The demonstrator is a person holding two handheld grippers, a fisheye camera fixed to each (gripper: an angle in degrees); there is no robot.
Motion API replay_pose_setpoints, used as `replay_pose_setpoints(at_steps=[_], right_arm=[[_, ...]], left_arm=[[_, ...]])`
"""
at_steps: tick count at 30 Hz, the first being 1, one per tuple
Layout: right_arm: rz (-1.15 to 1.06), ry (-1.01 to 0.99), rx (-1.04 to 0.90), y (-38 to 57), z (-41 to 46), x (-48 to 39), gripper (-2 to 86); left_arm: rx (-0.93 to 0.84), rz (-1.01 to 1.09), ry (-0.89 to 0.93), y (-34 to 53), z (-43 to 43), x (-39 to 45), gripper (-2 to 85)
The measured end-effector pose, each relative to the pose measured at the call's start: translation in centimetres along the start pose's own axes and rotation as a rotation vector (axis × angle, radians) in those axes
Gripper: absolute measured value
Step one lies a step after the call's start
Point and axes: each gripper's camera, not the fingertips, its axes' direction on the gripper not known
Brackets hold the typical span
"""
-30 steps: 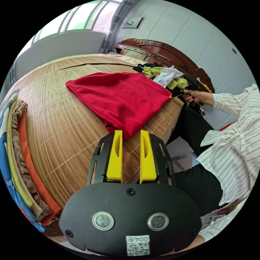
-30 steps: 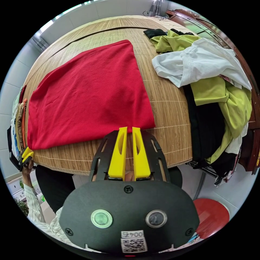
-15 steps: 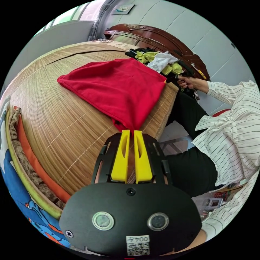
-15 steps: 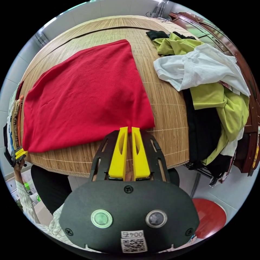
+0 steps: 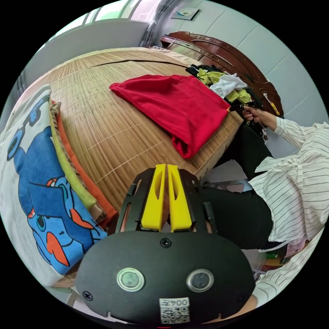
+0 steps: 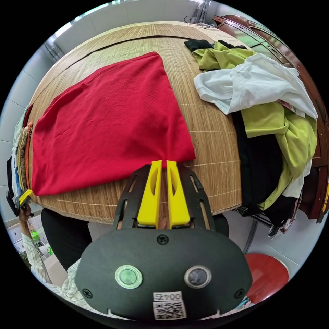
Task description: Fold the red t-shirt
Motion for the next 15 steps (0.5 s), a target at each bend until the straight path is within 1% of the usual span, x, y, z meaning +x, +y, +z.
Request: replay_pose_setpoints(at_steps=[4,6,8,10,11,12,13,15], right_arm=[[0.031,-0.066,0.026,1.0,-0.1,2.6,3.7],[0.044,-0.104,0.05,1.7,-0.3,4.0,2.8],[0.076,-0.149,0.094,3.1,-0.9,6.5,0.4],[0.144,-0.172,0.157,4.6,-1.8,9.1,-0.2],[0.165,-0.197,0.191,5.5,-2.3,10.7,-0.4],[0.17,-0.204,0.206,5.9,-2.5,11.5,-0.5],[0.173,-0.214,0.235,6.6,-2.9,12.9,-0.6],[0.169,-0.227,0.265,7.1,-3.2,14.5,-0.6]], left_arm=[[0.226,-0.005,0.067,-1.5,-2.6,3.7,0.4],[0.253,0.01,0.08,-3.0,-1.7,5.7,0.3],[0.196,0.001,0.063,-4.8,0.7,7.0,0.3],[0.015,-0.068,-0.047,-6.4,4.7,7.2,0.3],[-0.03,-0.092,-0.082,-6.6,5.5,7.0,0.3],[-0.05,-0.128,-0.093,-6.5,6.2,6.7,0.2],[-0.001,-0.211,-0.058,-6.2,5.9,6.0,0.2],[0.023,-0.288,-0.051,-6.0,5.5,5.5,0.2]])
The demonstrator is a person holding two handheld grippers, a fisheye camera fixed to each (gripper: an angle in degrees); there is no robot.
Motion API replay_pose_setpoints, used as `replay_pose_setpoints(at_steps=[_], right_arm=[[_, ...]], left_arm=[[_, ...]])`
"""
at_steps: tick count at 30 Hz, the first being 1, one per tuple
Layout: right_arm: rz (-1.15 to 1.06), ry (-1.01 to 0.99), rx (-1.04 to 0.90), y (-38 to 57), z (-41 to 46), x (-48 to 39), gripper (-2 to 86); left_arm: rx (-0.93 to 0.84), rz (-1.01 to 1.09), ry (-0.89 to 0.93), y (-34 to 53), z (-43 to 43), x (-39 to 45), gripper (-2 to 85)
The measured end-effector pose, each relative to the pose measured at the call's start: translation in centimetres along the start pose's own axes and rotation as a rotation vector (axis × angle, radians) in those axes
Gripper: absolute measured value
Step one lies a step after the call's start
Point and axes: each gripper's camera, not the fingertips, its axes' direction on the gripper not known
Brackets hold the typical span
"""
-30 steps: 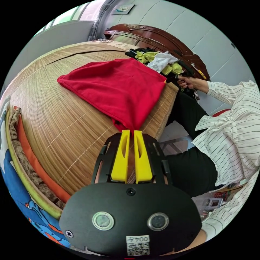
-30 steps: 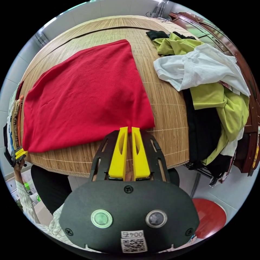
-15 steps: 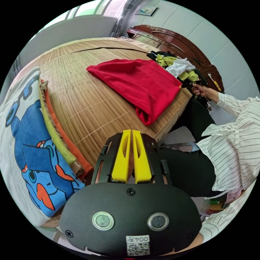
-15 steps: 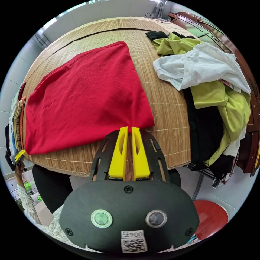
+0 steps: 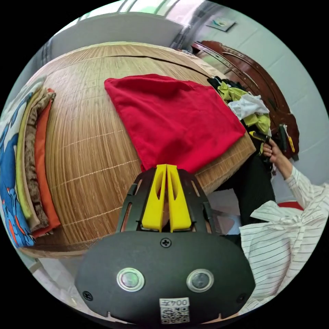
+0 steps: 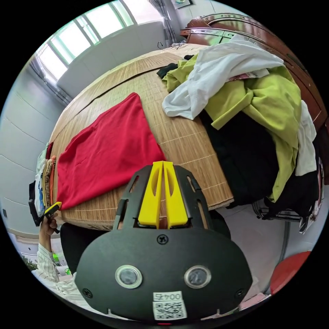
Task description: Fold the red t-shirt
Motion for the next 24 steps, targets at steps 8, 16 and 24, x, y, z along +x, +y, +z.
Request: replay_pose_setpoints(at_steps=[8,16,24], right_arm=[[-0.251,-0.07,-0.095,-0.8,3.7,-1.3,0.0],[0.113,-0.284,-0.044,-1.4,0.9,14.3,4.7],[0.298,-0.617,-0.129,-1.4,4.3,17.3,9.2]], left_arm=[[-0.009,0.032,-0.14,-0.1,0.7,2.5,0.3],[-0.006,-0.021,-0.143,0.6,-1.0,3.1,1.7],[0.167,-0.21,0.062,5.5,-3.9,-0.3,10.6]])
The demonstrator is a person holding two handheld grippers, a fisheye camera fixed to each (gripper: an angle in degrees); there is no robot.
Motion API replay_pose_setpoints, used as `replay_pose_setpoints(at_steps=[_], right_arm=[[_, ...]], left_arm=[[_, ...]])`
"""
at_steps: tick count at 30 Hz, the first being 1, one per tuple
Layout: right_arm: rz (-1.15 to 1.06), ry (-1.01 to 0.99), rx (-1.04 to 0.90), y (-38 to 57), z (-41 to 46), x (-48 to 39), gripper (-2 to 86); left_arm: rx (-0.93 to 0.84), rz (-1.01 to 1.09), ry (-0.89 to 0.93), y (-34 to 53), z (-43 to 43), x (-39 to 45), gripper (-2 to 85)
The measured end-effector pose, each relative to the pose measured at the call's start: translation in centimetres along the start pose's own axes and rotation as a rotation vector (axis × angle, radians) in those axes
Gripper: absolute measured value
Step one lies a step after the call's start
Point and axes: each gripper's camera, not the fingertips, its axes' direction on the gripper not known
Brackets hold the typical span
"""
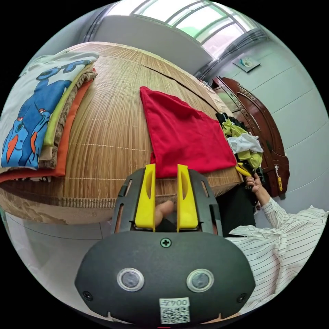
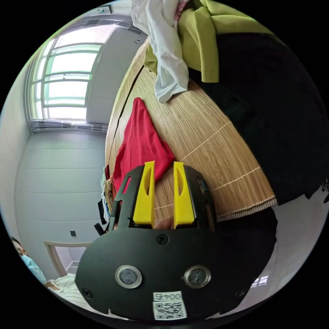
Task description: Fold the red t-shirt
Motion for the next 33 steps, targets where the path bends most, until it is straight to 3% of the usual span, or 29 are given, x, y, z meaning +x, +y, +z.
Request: replay_pose_setpoints(at_steps=[7,16,25,30,33], right_arm=[[0.047,0.036,0.0,-2.3,2.2,-0.9,6.5],[0.042,0.168,-0.005,-1.9,4.3,-2.7,1.4],[0.025,0.113,0.002,3.9,3.4,0.1,4.4],[-0.152,0.232,0.101,5.2,2.7,-4.7,0.6],[-0.37,0.318,0.025,5.9,7.0,-11.2,-0.4]], left_arm=[[-0.086,0.182,-0.133,-0.3,2.4,3.1,13.0],[-0.158,0.103,-0.103,-2.0,3.8,2.5,2.7],[-0.219,0.069,-0.054,1.3,2.3,2.2,3.2],[-0.069,0.027,-0.076,1.7,-1.5,3.6,1.9],[0.013,0.104,-0.023,0.5,-1.8,7.5,1.0]])
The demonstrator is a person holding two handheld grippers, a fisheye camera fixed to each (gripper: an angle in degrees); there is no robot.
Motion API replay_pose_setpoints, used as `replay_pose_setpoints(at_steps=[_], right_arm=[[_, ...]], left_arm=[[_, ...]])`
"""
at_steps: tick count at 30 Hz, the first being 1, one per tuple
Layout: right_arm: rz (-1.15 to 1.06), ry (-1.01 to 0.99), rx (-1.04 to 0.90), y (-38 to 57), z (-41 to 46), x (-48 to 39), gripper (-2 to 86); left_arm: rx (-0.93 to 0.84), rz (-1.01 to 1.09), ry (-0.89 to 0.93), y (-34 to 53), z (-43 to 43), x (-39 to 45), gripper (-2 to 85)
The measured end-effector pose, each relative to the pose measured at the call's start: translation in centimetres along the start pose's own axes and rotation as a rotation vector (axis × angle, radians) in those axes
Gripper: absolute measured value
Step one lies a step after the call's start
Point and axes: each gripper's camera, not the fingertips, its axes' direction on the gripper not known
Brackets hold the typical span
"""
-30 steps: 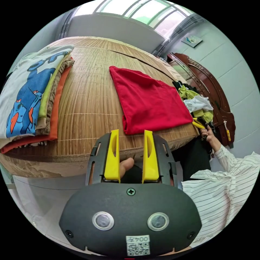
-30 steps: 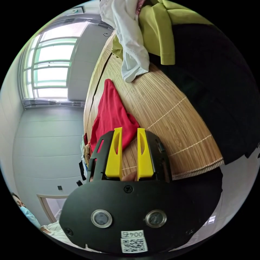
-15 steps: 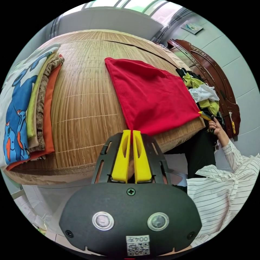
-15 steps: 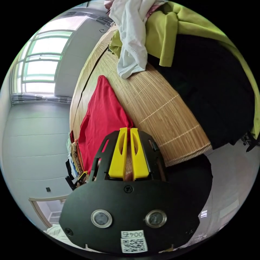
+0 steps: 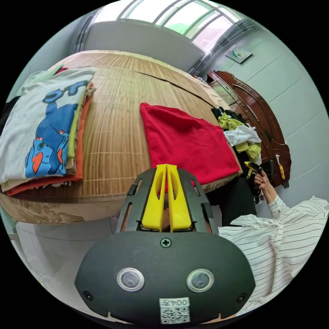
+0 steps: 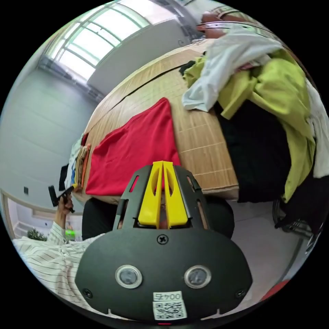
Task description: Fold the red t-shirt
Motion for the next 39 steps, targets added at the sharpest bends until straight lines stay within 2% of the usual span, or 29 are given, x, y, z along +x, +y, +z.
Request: replay_pose_setpoints(at_steps=[3,5,8,11,15,17,18,21,23,26,32,39], right_arm=[[-0.2,0.101,-0.174,-1.6,6.0,-7.9,-0.7],[-0.368,0.312,-0.304,-1.9,11.5,-13.5,-0.7],[-0.526,0.533,-0.414,-2.0,17.3,-17.8,-0.7],[-0.62,0.63,-0.488,-1.5,21.3,-19.8,-0.6],[-0.711,0.659,-0.5,-0.6,23.6,-21.6,-0.5],[-0.814,0.699,-0.592,-0.7,25.0,-22.9,-0.5],[-0.823,0.704,-0.622,-1.2,25.2,-23.4,-0.5],[-0.82,0.654,-0.419,-5.7,23.2,-28.1,-0.1],[-0.808,0.438,-0.271,-10.2,22.5,-32.8,1.2],[-0.819,0.23,-0.243,-14.9,26.1,-38.3,3.4],[-0.964,0.265,-0.314,-16.4,38.6,-47.3,5.0],[-0.993,0.301,-0.386,-13.7,44.9,-48.6,8.5]], left_arm=[[-0.006,0.087,-0.046,-2.0,2.7,4.0,0.8],[-0.064,0.129,-0.101,-3.1,5.6,6.1,0.8],[-0.208,0.271,-0.274,-4.1,11.0,10.0,0.7],[-0.347,0.393,-0.41,-3.6,15.9,12.3,0.6],[-0.268,0.381,-0.391,-2.3,16.7,12.4,0.3],[-0.229,0.35,-0.338,-1.8,16.5,11.5,0.3],[-0.207,0.328,-0.301,-1.4,16.4,10.8,0.2],[-0.173,0.305,-0.263,-0.8,16.4,10.0,0.2],[-0.17,0.317,-0.284,-0.5,16.6,10.4,0.2],[-0.145,0.334,-0.323,0.2,17.0,10.8,0.2],[-0.019,0.192,-0.173,2.0,16.4,7.4,0.1],[-0.013,0.209,-0.134,2.2,16.6,6.1,0.2]])
